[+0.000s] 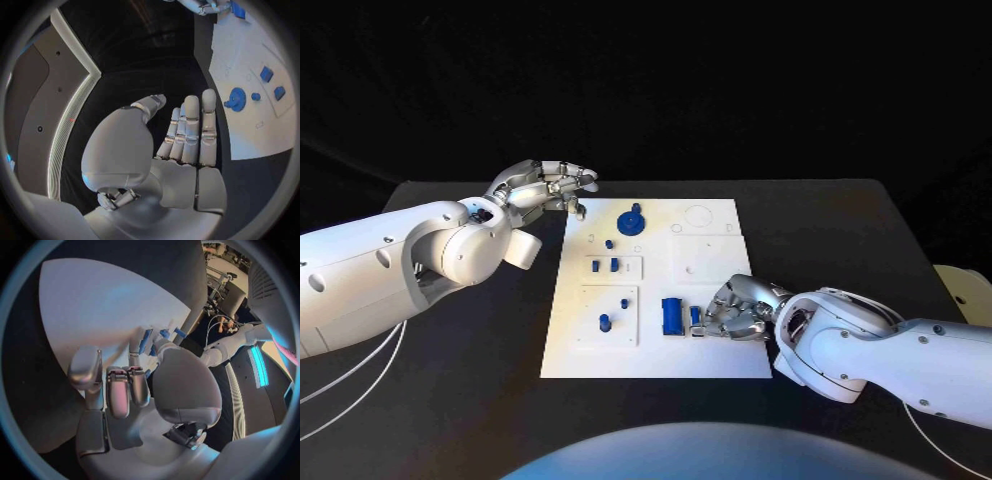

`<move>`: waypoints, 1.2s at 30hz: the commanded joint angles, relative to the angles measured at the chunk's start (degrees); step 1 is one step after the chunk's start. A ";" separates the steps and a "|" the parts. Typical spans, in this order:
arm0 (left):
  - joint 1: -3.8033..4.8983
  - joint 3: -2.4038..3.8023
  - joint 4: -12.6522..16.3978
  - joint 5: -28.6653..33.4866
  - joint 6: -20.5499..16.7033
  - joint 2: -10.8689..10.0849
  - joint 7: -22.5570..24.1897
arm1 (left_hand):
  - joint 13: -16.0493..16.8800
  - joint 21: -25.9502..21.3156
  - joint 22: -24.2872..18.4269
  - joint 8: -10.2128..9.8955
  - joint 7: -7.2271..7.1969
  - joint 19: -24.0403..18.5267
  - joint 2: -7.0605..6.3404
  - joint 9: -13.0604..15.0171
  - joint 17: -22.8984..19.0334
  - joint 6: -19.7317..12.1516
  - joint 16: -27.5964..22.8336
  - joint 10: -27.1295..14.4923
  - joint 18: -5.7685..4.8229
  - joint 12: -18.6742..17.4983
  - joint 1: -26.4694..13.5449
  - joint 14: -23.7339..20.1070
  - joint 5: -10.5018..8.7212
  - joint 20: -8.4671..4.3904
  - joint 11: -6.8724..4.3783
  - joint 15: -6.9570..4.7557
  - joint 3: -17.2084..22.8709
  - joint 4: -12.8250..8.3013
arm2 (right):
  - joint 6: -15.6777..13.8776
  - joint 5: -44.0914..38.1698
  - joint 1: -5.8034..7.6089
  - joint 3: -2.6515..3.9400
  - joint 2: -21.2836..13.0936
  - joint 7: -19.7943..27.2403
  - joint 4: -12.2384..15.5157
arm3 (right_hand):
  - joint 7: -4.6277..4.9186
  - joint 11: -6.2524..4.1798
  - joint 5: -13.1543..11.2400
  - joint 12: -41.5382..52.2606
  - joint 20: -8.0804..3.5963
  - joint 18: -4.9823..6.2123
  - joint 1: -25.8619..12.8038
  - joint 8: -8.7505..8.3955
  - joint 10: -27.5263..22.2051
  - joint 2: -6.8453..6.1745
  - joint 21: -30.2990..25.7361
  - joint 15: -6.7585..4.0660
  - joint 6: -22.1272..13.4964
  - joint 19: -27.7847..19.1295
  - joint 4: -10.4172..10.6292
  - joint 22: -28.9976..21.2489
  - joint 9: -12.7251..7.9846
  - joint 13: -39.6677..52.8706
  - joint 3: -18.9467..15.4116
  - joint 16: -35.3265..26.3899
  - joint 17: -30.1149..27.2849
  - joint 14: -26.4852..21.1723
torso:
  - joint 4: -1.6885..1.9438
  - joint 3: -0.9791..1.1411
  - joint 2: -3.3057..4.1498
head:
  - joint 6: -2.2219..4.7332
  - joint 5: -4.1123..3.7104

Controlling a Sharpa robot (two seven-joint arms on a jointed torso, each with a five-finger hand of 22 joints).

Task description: Assemble the parts on the task board

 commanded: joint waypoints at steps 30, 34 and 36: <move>-2.29 0.11 -10.34 10.67 -9.23 7.80 10.05 | -4.83 -16.32 -12.76 0.01 1.85 -14.55 0.63 -2.66 -11.30 -1.72 -17.00 -1.80 0.00 -3.23 0.26 -18.91 -3.72 3.98 2.71 4.33 -6.20 4.49 | -5.63 58.07 9.66 1.02 11.61 45.49 -30.70 | 9.41 10.27 4.01 -73.18 10.00 2.72 9.80 -4.56 -26.91 -1.42 -51.85 10.48 -14.70 -28.69 -13.12 -30.15 -5.42 -57.00 22.69 -67.47 -47.64 -24.97 | 0.13 -0.82 -4.15 | 7.60 0.09; -2.34 0.06 -10.58 9.63 -7.08 8.00 8.40 | -9.49 -29.01 -63.20 -27.04 -10.73 -61.74 10.03 -18.82 -29.98 -39.73 -61.23 -49.57 -9.73 -28.28 -22.05 -60.60 -20.17 -9.11 -7.78 -3.49 -25.45 -4.35 | -9.01 54.84 9.61 1.04 12.10 40.33 -31.17 | -2.29 1.54 -3.00 -86.19 -0.93 -6.63 -13.56 -15.72 -83.92 10.15 -55.34 5.02 -64.02 -83.91 -16.88 -74.94 -36.77 -74.91 -12.36 -89.77 -74.90 -43.59 | 0.07 -1.00 -3.88 | 7.36 0.04; -2.45 0.10 -10.32 9.63 -7.53 7.95 8.52 | -9.49 -29.01 -63.20 -27.04 -10.73 -61.74 10.03 -18.82 -29.98 -39.73 -61.23 -49.57 -9.73 -28.28 -25.33 -60.60 -20.17 -9.11 -7.78 -3.49 -25.45 -4.35 | -9.33 55.27 9.38 1.28 12.13 40.78 -30.82 | -2.29 1.54 -3.00 -86.19 -0.93 -6.63 -17.16 -15.72 -83.92 10.15 -55.34 5.02 -64.02 -83.91 -16.88 -74.94 -36.77 -74.91 -12.36 -89.77 -74.90 -83.93 | 0.03 -0.95 -3.99 | 7.58 0.14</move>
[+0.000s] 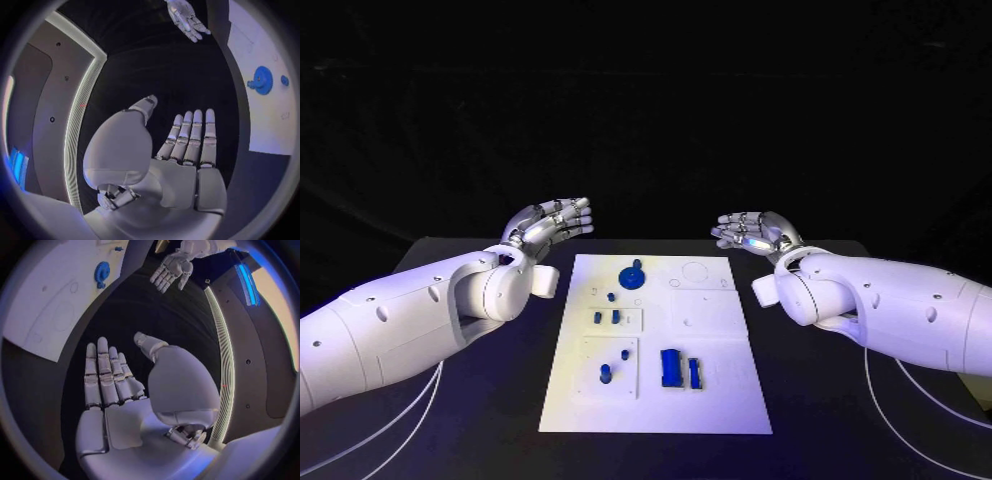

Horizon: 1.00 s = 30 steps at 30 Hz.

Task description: Assemble the parts on the task board

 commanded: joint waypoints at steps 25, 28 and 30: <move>-7.16 2.59 17.02 -0.29 -28.63 -3.51 7.70 | -2.70 -5.98 -33.65 -19.23 -8.95 -31.86 6.28 -11.07 -11.36 -27.90 -27.86 -34.93 -7.31 -16.74 -68.86 -29.19 -11.91 -10.37 -7.93 -6.45 -13.44 -6.78 | -11.66 15.09 -8.22 8.58 0.97 15.39 12.68 | -9.09 -6.84 -5.40 -7.69 -9.10 -7.42 -67.30 -7.74 -42.08 8.32 -2.62 -4.82 -35.95 -38.91 -1.96 -29.98 -21.69 -10.49 -25.69 -13.58 -18.48 -48.88 | -1.24 1.56 -3.33 | 6.77 2.90; -7.23 2.62 17.19 -0.30 -28.93 -3.54 7.78 | -2.70 -5.98 -33.65 -19.23 -8.95 -31.86 6.28 -11.07 -11.36 -27.90 -27.86 -34.93 -7.31 -16.74 -68.86 -29.19 -11.91 -10.37 -7.93 -6.45 -13.44 -6.78 | -11.66 15.09 -8.22 8.58 0.97 15.39 12.68 | -9.09 -6.84 -5.40 -7.69 -9.10 -7.42 -67.30 -7.74 -42.08 8.32 -2.62 -4.82 -35.95 -38.91 -1.96 -29.98 -21.69 -10.49 -25.69 -13.58 -18.48 -48.88 | -1.24 1.56 -3.33 | 6.77 2.90; -7.23 2.62 17.19 -0.30 -28.93 -3.54 7.78 | -2.70 -5.98 -33.65 -19.23 -8.95 -31.86 6.28 -11.07 -11.36 -27.90 -27.86 -34.93 -7.31 -16.74 -68.86 -29.19 -11.91 -10.37 -7.93 -6.45 -13.44 -6.78 | -11.66 15.09 -8.22 8.58 0.97 15.39 12.68 | -9.09 -6.84 -5.40 -7.69 -9.10 -7.42 -67.30 -7.74 -42.08 8.32 -2.62 -4.82 -35.95 -38.91 -1.96 -29.98 -21.69 -10.49 -25.69 -13.58 -18.48 -48.88 | -1.24 1.56 -3.33 | 6.77 2.90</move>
